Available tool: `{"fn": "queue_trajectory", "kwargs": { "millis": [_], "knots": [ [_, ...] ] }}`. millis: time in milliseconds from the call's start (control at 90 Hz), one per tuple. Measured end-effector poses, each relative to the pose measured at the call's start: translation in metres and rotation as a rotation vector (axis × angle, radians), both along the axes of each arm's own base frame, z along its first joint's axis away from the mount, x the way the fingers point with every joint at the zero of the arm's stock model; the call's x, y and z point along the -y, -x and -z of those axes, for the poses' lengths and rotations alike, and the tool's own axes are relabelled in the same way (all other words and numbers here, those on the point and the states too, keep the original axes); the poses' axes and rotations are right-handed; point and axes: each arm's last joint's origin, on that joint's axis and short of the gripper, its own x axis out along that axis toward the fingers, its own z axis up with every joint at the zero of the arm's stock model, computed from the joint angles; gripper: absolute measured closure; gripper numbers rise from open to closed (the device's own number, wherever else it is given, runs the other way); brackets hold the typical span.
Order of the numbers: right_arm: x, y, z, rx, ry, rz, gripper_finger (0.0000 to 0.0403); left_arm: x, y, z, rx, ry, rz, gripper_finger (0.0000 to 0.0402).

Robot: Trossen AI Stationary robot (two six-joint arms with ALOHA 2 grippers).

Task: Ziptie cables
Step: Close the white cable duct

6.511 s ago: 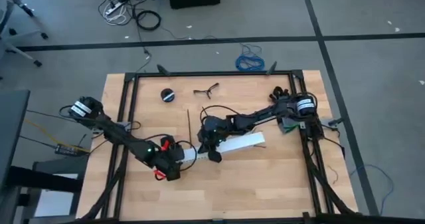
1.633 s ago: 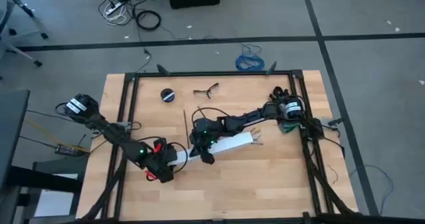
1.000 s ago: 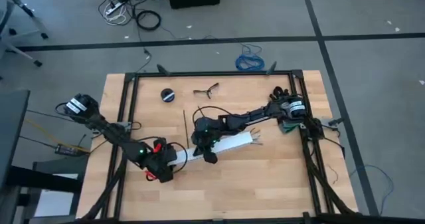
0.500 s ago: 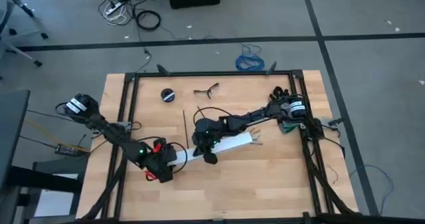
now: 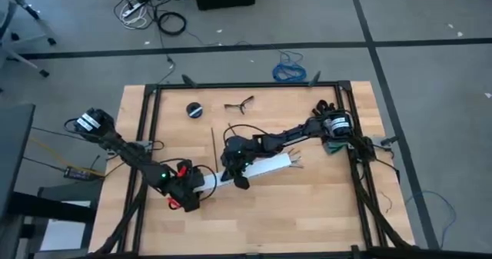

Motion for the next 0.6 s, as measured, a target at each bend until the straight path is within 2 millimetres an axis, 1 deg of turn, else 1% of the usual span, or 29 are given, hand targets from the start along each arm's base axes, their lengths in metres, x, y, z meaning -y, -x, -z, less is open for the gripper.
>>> {"fn": "queue_trajectory", "kwargs": {
  "millis": [122, 178, 244, 600],
  "knots": [
    [0.0022, -0.0008, -0.0002, 0.012, -0.013, -0.005, 0.0403, 0.0000, 0.0000, 0.0001, 0.000, 0.000, 0.000, 0.0167],
    [0.0020, -0.0018, 0.0058, 0.011, -0.013, -0.005, 0.0403, -0.0001, 0.0000, 0.0001, -0.001, 0.001, 0.000, 0.0167],
    [0.0023, -0.0031, 0.0085, 0.018, -0.033, -0.013, 0.0403, 0.0000, -0.0001, 0.0000, 0.001, 0.001, 0.000, 0.0167],
    [0.0030, -0.0053, 0.0062, 0.060, -0.034, -0.012, 0.0403, 0.0001, -0.0002, 0.0001, 0.002, 0.003, 0.000, 0.0167]
  ]
}}
